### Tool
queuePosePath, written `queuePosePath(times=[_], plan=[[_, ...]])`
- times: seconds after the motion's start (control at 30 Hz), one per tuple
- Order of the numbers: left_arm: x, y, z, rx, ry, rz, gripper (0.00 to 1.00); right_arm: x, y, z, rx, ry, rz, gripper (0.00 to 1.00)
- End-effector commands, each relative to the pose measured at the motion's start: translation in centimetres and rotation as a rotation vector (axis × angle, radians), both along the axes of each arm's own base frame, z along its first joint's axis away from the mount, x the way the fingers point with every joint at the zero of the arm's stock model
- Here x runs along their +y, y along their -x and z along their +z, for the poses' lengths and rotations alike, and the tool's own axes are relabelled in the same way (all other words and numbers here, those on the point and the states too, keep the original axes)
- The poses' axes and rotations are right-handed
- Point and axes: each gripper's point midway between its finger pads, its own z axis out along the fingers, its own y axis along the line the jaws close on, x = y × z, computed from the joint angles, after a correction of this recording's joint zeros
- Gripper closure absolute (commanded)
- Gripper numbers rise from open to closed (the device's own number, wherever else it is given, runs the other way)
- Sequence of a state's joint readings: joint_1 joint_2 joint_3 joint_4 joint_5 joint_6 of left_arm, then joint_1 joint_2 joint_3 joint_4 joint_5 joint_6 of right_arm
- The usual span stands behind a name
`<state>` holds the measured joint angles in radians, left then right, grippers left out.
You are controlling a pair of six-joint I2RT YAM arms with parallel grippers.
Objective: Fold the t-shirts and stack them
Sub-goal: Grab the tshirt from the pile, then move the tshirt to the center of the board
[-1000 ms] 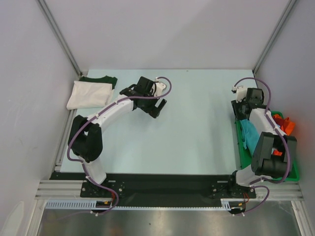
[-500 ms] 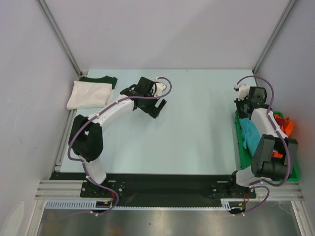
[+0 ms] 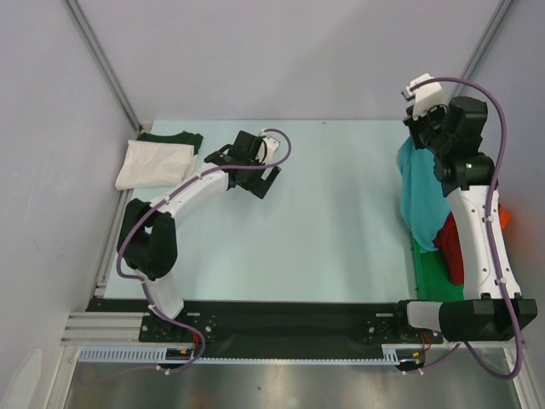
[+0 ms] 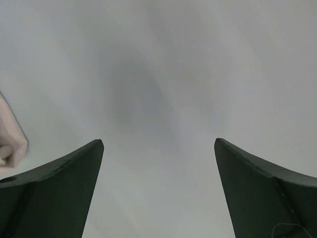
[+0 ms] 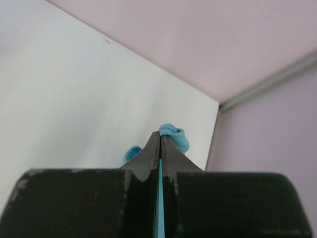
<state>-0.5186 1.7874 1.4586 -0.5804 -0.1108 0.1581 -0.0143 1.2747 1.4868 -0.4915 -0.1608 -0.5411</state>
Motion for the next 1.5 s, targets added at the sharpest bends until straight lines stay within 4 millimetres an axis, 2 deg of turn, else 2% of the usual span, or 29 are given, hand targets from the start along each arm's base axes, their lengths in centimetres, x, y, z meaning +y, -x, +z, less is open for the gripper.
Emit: queuePosePath(times=[0.0,0.03,0.07,0.1,0.17,0.2,0.27,0.3,0.33,0.37,0.43,0.53,0.6,0.73,0.77,0.83,0.87,0.9,0.93,0.97,1.0,1.07,1.1,1.13,1.17,1.23,1.27,1.3,1.47], plan=[[1.2,-0.9,2.7,-0.096,0.008,0.050,0.00,6.0,0.4,5.3,-0.134,0.035,0.217,1.00],[1.3,-1.0,2.8,-0.099,0.009,0.052,0.00,7.2,0.5,6.0,-0.154,0.052,0.255,1.00],[1.8,-1.1,2.8,-0.101,0.003,0.063,0.00,8.6,0.8,8.1,-0.205,0.060,0.292,1.00],[2.0,-1.2,2.7,-0.102,0.001,0.069,0.00,10.9,0.8,8.5,-0.216,0.065,0.355,1.00],[3.2,-1.4,2.6,-0.106,-0.008,0.096,0.00,13.4,1.3,10.6,-0.269,0.089,0.425,1.00],[3.7,-1.5,2.6,-0.109,-0.011,0.109,0.00,15.9,1.7,12.2,-0.308,0.086,0.484,1.00],[5.4,-1.8,2.9,-0.119,-0.011,0.150,0.00,17.9,2.2,14.3,-0.362,0.095,0.529,1.00],[6.1,-1.9,3.1,-0.125,-0.011,0.164,0.00,18.8,3.2,17.2,-0.432,0.086,0.549,1.00],[6.7,-1.8,3.0,-0.122,-0.012,0.179,0.00,20.8,3.3,17.5,-0.441,0.075,0.592,1.00],[8.0,-2.0,3.6,-0.134,-0.004,0.208,0.00,21.7,3.8,18.5,-0.467,0.069,0.612,1.00],[8.9,-1.8,3.6,-0.132,0.005,0.224,0.00,23.5,4.9,21.1,-0.533,0.042,0.651,1.00],[10.3,-1.4,3.9,-0.148,-0.008,0.245,0.01,24.3,5.6,23.6,-0.597,0.004,0.662,1.00],[10.6,-1.3,4.4,-0.169,-0.014,0.245,0.01,24.4,5.4,24.0,-0.607,-0.002,0.657,1.00],[10.8,-0.8,4.0,-0.165,-0.022,0.241,0.01,23.5,3.2,21.1,-0.525,0.021,0.602,1.00],[10.7,-0.8,4.0,-0.163,-0.023,0.235,0.02,22.3,2.0,18.8,-0.466,0.031,0.566,1.00],[10.6,-0.7,3.3,-0.149,-0.020,0.228,0.01,20.7,0.9,16.4,-0.402,0.003,0.510,1.00],[10.4,-0.7,3.2,-0.143,-0.015,0.222,0.02,19.3,-0.8,12.0,-0.300,0.018,0.473,1.00],[10.3,-0.5,2.6,-0.129,-0.011,0.216,0.03,18.0,-0.5,11.0,-0.278,0.020,0.453,1.00],[10.1,-0.5,2.1,-0.114,-0.007,0.211,0.03,17.2,-0.8,8.5,-0.224,0.034,0.438,1.00],[9.7,-0.4,1.8,-0.103,0.009,0.204,0.04,16.3,-0.9,6.9,-0.206,0.050,0.420,1.00],[9.4,-0.5,1.4,-0.093,0.018,0.195,0.04,14.2,-1.4,2.0,-0.114,0.072,0.369,1.00],[8.5,-0.6,0.3,-0.052,0.040,0.170,0.05,12.1,-1.7,-1.5,-0.045,0.079,0.307,1.00],[8.1,-1.0,0.5,-0.046,0.053,0.158,0.06,10.6,-1.7,-4.8,0.026,0.076,0.277,1.00],[7.7,-1.2,0.0,-0.025,0.058,0.145,0.08,10.0,-1.7,-5.8,0.049,0.070,0.260,1.00],[7.0,-1.1,-1.5,0.033,0.065,0.121,0.09,9.7,-1.6,-6.7,0.062,0.061,0.248,1.00],[5.6,-1.8,-1.9,0.073,0.097,0.074,0.15,9.1,-1.2,-8.0,0.082,0.066,0.234,1.00],[5.3,-1.6,-2.5,0.113,0.097,0.047,0.17,8.9,-1.1,-8.2,0.083,0.070,0.226,1.00],[4.1,-2.2,-3.5,0.159,0.126,0.012,0.19,8.9,-0.9,-8.4,0.089,0.071,0.226,1.00],[2.5,-3.4,-5.6,0.285,0.208,0.002,0.26,8.1,0.1,-9.0,0.101,0.045,0.207,1.00]])
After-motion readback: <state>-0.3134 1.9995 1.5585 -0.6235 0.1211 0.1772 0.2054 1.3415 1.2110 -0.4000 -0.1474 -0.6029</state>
